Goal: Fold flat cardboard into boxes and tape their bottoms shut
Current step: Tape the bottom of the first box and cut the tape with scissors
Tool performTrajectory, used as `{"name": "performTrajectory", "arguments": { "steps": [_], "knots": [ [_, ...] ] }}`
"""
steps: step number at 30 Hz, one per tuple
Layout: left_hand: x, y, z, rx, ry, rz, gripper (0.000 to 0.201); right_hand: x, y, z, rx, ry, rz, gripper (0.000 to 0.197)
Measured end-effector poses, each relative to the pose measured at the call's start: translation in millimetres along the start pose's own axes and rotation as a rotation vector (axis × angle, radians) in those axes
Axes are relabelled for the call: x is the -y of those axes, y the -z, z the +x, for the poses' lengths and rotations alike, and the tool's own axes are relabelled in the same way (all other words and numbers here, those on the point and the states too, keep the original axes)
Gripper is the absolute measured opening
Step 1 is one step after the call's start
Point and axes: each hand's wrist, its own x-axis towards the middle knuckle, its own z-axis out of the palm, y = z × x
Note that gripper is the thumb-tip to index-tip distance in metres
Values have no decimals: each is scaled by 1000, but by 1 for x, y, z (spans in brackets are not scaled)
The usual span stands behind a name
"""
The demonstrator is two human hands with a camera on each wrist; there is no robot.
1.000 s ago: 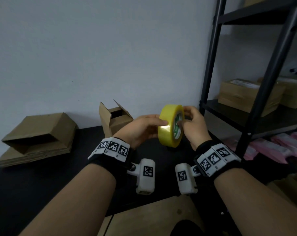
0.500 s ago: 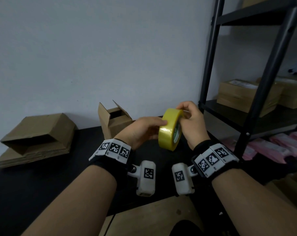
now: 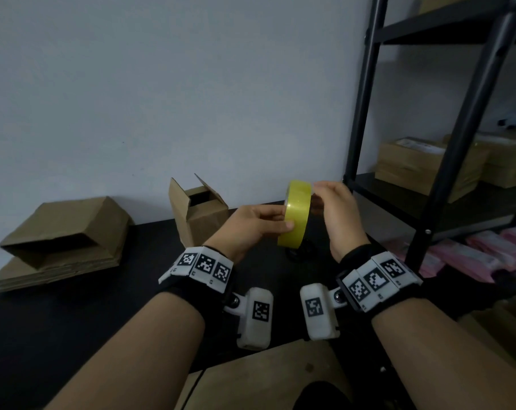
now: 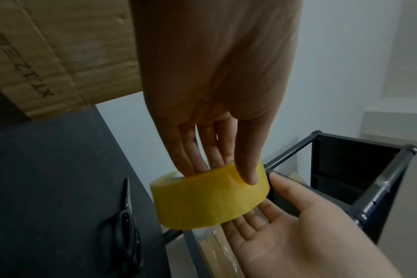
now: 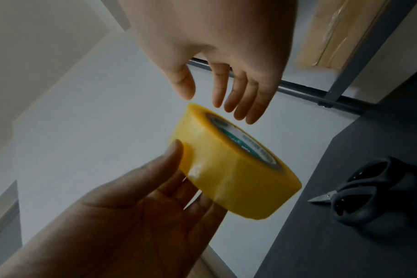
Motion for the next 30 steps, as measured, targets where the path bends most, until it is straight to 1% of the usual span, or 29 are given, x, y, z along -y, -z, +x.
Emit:
{"name": "performTrajectory", "arguments": {
  "steps": [3,6,11,16,19,23,24,26,28,30],
  "knots": [
    [3,0,2,-11,-13,26,42,-2,-1,-1,5,10,-18,24],
    [4,0,3,-37,-21,73,43,0,-2,-2,7,10,-32,23],
    [5,1,4,-85,-25,89,48,5,-4,-6,52,-47,-21,21],
    [5,1,1,-80,-40,106,46,7,-4,-9,91,-64,-16,24],
    [5,1,0,-73,-51,115,44,9,-5,-10,113,-70,-30,30],
    [2,0,-2,-83,-66,110,42,10,-6,-12,150,-91,-27,43],
    [0,0,-2,-90,-63,106,41,9,-6,-11,155,-102,-12,41],
    [-2,-1,-1,-103,-56,102,40,7,-4,-11,158,-116,-8,26],
    [-3,-3,-2,-119,-56,90,38,5,-2,-10,171,-111,-52,13],
    [-4,-6,-1,-132,-50,56,34,5,-1,-12,187,-92,-97,11]
  ]
}}
